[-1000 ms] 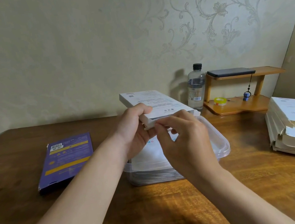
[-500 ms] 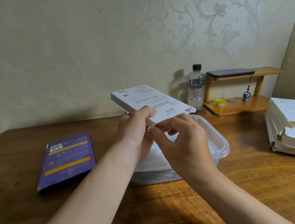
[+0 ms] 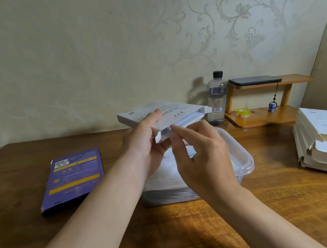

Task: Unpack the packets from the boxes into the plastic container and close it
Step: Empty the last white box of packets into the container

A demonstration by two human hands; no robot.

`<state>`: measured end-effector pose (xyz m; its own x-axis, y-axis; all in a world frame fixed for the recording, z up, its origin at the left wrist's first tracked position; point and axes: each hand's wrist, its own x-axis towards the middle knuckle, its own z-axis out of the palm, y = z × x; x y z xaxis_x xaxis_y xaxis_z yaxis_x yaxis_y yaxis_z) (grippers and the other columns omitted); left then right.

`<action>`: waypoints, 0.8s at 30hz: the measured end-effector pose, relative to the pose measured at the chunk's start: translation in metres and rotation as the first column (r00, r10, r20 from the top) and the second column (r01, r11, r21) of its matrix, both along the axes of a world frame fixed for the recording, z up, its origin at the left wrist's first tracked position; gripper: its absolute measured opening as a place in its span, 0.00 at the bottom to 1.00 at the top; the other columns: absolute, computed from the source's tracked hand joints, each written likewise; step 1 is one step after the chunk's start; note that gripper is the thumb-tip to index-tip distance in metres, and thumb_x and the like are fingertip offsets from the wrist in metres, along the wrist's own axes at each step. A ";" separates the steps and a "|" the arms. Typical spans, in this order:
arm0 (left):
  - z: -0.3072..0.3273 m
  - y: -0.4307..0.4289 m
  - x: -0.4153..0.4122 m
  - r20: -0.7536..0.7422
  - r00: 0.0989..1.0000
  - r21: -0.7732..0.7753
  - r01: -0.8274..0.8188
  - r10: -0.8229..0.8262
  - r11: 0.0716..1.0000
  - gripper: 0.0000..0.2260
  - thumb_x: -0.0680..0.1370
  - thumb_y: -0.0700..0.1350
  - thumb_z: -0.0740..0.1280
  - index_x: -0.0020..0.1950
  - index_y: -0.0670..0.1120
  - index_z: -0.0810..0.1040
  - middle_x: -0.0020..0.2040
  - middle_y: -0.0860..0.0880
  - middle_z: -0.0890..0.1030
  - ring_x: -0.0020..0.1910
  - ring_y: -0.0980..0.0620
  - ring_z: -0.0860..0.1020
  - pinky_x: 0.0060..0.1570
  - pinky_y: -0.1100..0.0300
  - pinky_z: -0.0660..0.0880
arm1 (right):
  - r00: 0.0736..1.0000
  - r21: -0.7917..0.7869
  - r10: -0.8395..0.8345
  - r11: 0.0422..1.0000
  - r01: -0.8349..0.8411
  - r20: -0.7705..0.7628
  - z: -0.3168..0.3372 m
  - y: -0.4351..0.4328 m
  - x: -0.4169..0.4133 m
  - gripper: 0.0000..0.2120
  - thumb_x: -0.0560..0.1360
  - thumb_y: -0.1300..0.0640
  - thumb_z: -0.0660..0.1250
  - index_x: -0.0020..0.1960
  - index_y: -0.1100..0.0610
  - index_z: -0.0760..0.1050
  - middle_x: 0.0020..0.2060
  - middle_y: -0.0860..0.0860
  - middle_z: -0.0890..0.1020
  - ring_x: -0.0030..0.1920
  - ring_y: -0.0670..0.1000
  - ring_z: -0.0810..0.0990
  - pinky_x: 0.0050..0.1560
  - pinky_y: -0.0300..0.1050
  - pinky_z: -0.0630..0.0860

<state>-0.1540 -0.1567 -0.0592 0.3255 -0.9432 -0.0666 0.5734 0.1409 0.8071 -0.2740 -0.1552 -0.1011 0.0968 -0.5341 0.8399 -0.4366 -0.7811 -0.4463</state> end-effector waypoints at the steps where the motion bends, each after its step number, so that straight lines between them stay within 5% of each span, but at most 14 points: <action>1: 0.000 0.000 0.002 0.010 1.000 -0.002 -0.011 0.011 1.000 0.16 0.79 0.42 0.71 0.65 0.39 0.78 0.52 0.42 0.87 0.42 0.46 0.86 0.37 0.56 0.83 | 1.000 -0.004 -0.027 1.000 0.027 -0.011 0.000 -0.003 -0.002 0.15 0.78 0.51 0.64 0.61 0.52 0.82 0.42 0.48 0.77 0.42 0.49 0.77 0.35 0.50 0.77; 7: 0.000 0.000 0.011 0.077 0.992 0.017 0.103 -0.104 0.995 0.17 0.80 0.42 0.69 0.68 0.40 0.77 0.57 0.40 0.85 0.56 0.39 0.84 0.40 0.53 0.84 | 0.969 -0.013 -0.167 0.986 0.168 -0.183 0.002 -0.015 -0.013 0.17 0.75 0.55 0.63 0.62 0.55 0.78 0.56 0.53 0.76 0.51 0.55 0.72 0.44 0.55 0.76; 11: -0.001 0.001 0.015 0.069 0.991 0.012 0.115 -0.116 0.993 0.15 0.80 0.41 0.69 0.66 0.38 0.77 0.57 0.39 0.85 0.55 0.39 0.84 0.44 0.50 0.85 | 0.923 -0.024 -0.210 0.977 0.214 -0.324 0.002 -0.016 -0.014 0.20 0.73 0.58 0.64 0.64 0.53 0.76 0.62 0.53 0.76 0.53 0.58 0.73 0.48 0.55 0.75; 18: -0.001 0.000 0.016 0.105 0.991 0.020 0.081 -0.083 0.996 0.15 0.79 0.41 0.71 0.65 0.40 0.79 0.59 0.38 0.84 0.57 0.39 0.84 0.42 0.49 0.85 | 0.872 0.011 -0.184 0.977 0.211 -0.454 0.004 -0.014 -0.010 0.15 0.73 0.56 0.62 0.60 0.54 0.72 0.51 0.49 0.80 0.43 0.54 0.71 0.43 0.53 0.72; 24: -0.005 -0.003 0.016 0.135 0.985 0.039 0.105 -0.110 0.994 0.16 0.79 0.43 0.70 0.66 0.40 0.78 0.59 0.38 0.84 0.57 0.38 0.84 0.42 0.49 0.84 | 0.853 0.011 -0.169 0.980 0.201 -0.494 0.005 -0.018 -0.009 0.17 0.76 0.56 0.58 0.63 0.55 0.74 0.58 0.55 0.76 0.50 0.59 0.73 0.47 0.54 0.73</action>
<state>-0.1375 -0.1592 -0.0641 0.2303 -0.9713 -0.0588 0.4675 0.0574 0.8821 -0.2833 -0.1732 -0.0966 0.3801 -0.6308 0.6764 -0.7444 -0.6427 -0.1811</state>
